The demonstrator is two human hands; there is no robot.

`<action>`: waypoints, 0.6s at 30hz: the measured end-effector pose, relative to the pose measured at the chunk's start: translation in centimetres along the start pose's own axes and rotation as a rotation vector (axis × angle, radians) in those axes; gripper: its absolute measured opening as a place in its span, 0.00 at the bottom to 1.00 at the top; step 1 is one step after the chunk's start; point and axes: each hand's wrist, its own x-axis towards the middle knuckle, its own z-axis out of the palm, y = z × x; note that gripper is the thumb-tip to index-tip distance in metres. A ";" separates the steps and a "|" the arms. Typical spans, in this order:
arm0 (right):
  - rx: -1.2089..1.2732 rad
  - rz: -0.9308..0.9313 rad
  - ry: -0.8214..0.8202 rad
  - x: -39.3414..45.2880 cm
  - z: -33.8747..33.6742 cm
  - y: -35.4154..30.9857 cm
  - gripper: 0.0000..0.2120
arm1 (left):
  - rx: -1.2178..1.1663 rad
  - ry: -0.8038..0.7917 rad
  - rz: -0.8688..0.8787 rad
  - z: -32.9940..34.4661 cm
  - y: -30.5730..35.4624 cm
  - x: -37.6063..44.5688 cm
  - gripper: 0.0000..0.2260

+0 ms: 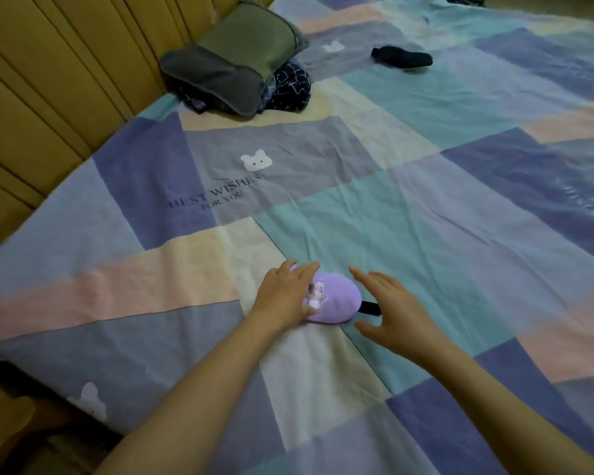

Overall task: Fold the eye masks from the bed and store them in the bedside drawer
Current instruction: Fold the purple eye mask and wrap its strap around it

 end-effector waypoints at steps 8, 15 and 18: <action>0.070 0.015 0.004 1.8 0.3 1.7 0.38 | 0.196 0.004 0.095 0.6 -0.7 3.1 0.36; 0.099 0.006 0.050 2.0 0.5 1.9 0.38 | 0.107 0.056 0.128 -1.1 0.5 4.3 0.15; 0.280 0.058 0.163 2.0 0.5 1.3 0.37 | -0.222 0.075 -0.017 -2.8 1.8 3.7 0.17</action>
